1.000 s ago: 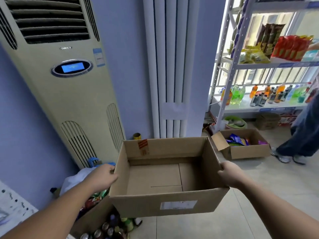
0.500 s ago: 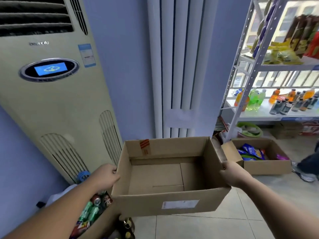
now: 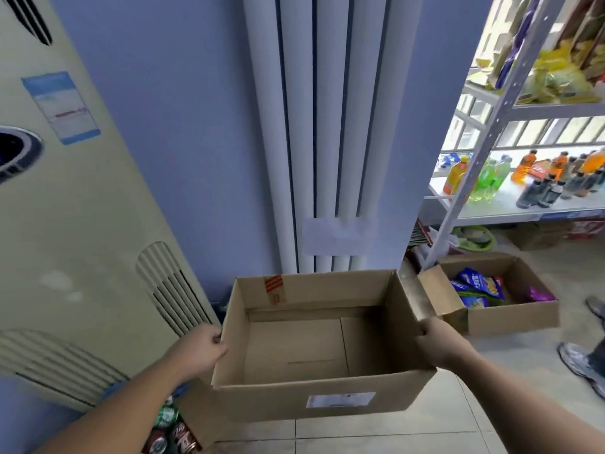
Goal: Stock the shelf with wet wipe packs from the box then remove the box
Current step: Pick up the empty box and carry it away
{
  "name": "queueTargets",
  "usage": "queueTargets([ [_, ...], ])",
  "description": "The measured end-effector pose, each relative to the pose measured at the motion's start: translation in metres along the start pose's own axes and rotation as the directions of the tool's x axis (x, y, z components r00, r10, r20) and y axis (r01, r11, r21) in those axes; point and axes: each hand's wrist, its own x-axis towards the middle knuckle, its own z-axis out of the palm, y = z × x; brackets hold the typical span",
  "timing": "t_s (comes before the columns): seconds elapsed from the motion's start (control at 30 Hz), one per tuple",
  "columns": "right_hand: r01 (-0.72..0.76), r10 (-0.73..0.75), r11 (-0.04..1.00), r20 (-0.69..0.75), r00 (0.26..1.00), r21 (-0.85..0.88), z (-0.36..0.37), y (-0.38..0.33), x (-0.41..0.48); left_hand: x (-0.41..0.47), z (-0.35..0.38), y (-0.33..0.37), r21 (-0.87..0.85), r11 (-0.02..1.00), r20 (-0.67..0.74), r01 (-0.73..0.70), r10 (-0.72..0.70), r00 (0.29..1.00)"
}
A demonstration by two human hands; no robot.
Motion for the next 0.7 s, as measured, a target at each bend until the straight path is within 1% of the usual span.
queueTargets([
  [0.13, -0.005, 0.005, 1.0, 0.04, 0.999, -0.003, -0.003, 0.001, 0.052, 0.039, 0.012, 0.015, 0.011, 0.999, 0.032, 0.036, -0.037, 0.999],
  [0.3, -0.024, 0.023, 1.0, 0.127, 0.992, 0.012, -0.005, 0.001, 0.111, 0.078, 0.029, 0.03, -0.017, 0.996, 0.075, 0.086, -0.085, 0.994],
  [0.57, -0.06, 0.061, 0.998, 0.12, 0.991, -0.01, 0.022, 0.006, 0.187, 0.144, 0.075, 0.03, -0.007, 0.982, 0.105, 0.188, -0.186, 0.977],
  [0.7, -0.127, 0.123, 0.992, 0.136, 0.983, 0.017, 0.055, 0.014, 0.224, 0.184, 0.101, 0.018, 0.01, 0.975, 0.131, 0.221, -0.22, 0.967],
])
